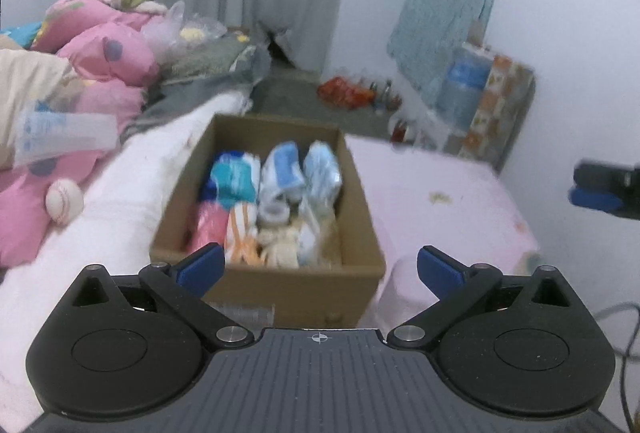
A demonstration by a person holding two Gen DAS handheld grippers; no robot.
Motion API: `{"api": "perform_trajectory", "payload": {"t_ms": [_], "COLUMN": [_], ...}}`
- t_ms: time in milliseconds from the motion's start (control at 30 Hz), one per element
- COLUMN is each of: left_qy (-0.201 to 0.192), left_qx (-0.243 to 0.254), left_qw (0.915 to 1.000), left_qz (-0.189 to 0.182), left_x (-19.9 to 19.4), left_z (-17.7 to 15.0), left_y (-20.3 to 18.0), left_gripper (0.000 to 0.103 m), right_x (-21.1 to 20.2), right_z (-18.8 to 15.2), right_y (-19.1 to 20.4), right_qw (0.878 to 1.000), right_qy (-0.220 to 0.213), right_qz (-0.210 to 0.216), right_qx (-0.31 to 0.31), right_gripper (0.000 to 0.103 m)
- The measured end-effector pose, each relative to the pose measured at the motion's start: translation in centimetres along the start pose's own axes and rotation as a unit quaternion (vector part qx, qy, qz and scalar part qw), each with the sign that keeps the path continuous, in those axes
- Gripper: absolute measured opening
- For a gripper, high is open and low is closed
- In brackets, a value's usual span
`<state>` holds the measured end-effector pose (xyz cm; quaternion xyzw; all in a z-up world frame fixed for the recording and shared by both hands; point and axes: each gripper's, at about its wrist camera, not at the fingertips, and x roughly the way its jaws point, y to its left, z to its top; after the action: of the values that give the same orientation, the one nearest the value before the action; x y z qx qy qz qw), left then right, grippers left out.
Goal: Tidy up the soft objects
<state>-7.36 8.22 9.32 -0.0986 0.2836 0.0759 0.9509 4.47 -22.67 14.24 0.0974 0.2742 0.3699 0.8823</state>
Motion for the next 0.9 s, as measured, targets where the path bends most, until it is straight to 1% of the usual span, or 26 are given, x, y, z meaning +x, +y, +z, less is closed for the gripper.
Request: {"api": "perform_trajectory", "payload": {"t_ms": [100,167,267,367,400,433,533,600,700,800,900], "left_qy": [0.017,0.019,0.003,0.006,0.006,0.008,0.013,0.017,0.034,0.047,0.056], "left_qx": [0.016,0.032,0.053,0.059,0.058,0.055,0.048,0.042,0.044,0.047,0.048], "left_qw": [0.9996,0.9992,0.9984,0.9982,0.9983,0.9985,0.9985,0.9984,0.9974,0.9962,0.9953], "left_qz": [0.015,0.015,0.021,0.002,0.000,0.005,0.022,0.033,0.047,0.056,0.062], "left_x": [1.2,1.7,2.4,3.2,3.3,3.4,3.4,3.2,3.1,3.1,3.3], "left_z": [-1.7,-2.8,-4.3,-5.4,-5.7,-6.0,-6.6,-6.7,-6.7,-6.6,-6.6], "left_y": [-1.6,-2.7,-4.2,-4.7,-4.7,-4.6,-4.5,-4.2,-4.3,-4.4,-4.5], "left_gripper": [0.103,0.103,0.103,0.103,0.103,0.103,0.103,0.103,0.103,0.103,0.103], "right_x": [-0.1,0.9,2.5,3.2,3.0,2.9,2.8,2.2,1.6,2.0,2.5], "right_z": [-3.6,-5.6,-8.1,-9.7,-10.0,-10.3,-10.8,-11.1,-11.4,-11.8,-12.3], "right_y": [-0.2,0.1,0.7,1.1,1.1,1.2,1.3,1.2,1.0,0.8,0.7], "right_qw": [0.995,0.990,0.979,0.971,0.968,0.965,0.959,0.958,0.965,0.971,0.972], "right_qy": [-0.012,-0.002,0.016,0.003,-0.004,-0.013,-0.028,-0.026,-0.009,0.013,0.035], "right_qz": [-0.096,-0.137,-0.196,-0.229,-0.238,-0.248,-0.271,-0.273,-0.256,-0.238,-0.233], "right_qx": [-0.022,-0.041,-0.059,-0.071,-0.075,-0.078,-0.081,-0.078,-0.049,-0.018,-0.005], "right_gripper": [0.071,0.071,0.071,0.072,0.071,0.072,0.071,0.072,0.071,0.071,0.071]}}
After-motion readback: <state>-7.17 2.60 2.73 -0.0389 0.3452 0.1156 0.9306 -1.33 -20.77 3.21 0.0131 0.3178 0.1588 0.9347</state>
